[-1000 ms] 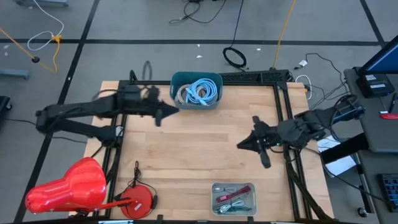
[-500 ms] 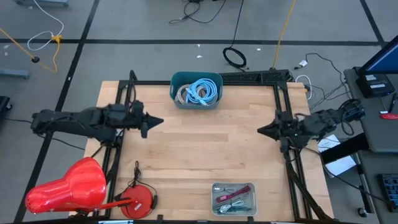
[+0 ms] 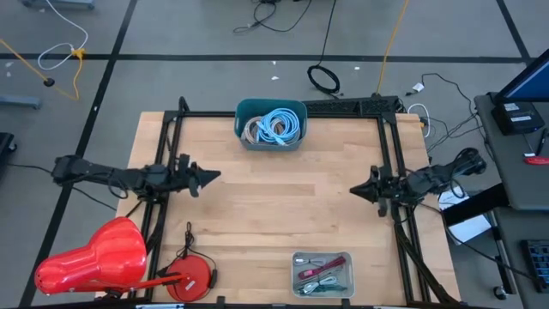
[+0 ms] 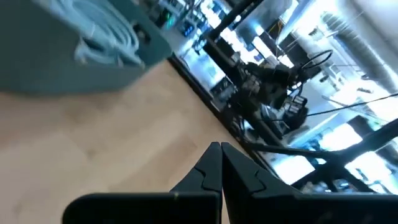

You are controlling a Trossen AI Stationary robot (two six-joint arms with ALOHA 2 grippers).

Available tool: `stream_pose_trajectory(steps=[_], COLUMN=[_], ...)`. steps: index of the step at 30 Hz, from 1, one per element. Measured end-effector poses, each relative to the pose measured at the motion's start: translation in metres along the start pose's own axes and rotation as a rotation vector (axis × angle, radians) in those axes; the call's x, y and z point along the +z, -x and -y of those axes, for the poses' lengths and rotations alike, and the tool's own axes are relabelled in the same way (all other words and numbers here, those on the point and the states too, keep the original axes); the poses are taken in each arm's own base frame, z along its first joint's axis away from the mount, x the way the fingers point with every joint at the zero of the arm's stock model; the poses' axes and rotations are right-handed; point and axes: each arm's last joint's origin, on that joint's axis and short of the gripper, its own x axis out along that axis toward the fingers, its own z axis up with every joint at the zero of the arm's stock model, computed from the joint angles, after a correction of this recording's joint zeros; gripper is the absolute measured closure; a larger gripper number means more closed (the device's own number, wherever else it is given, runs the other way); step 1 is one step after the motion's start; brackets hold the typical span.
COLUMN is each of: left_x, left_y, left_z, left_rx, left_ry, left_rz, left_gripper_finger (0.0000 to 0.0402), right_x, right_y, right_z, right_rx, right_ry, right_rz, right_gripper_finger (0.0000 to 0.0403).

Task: Pick & Place USB Port
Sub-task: Return to Home Position

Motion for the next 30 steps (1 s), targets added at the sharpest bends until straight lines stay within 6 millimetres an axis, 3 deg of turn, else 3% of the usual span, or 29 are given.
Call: stream_pose_trajectory(steps=[5,12,25,30], left_x=[0.001,-0.006,-0.015,-0.016], left_y=[0.002,0.002,0.004,0.003], left_z=[0.001,-0.007,-0.014,-0.014], left_rx=[0.013,0.085,0.172,0.166], left_ry=[-0.116,-0.103,-0.089,-0.143], left_rz=[0.034,-0.038,-0.119,-0.134], left_gripper_finger=[0.0401,0.0401,0.0400,0.0396], right_x=[-0.022,-0.040,-0.042,-0.042], right_y=[-0.004,-0.010,-0.010,-0.010], right_z=[0.012,0.021,0.022,0.022], right_rx=[-0.019,-0.046,-0.057,-0.055], right_ry=[-0.028,-0.060,-0.060,-0.138], right_rz=[-0.024,-0.056,-0.066,-0.066], right_gripper_finger=[0.0403,0.0403,0.0403,0.0403])
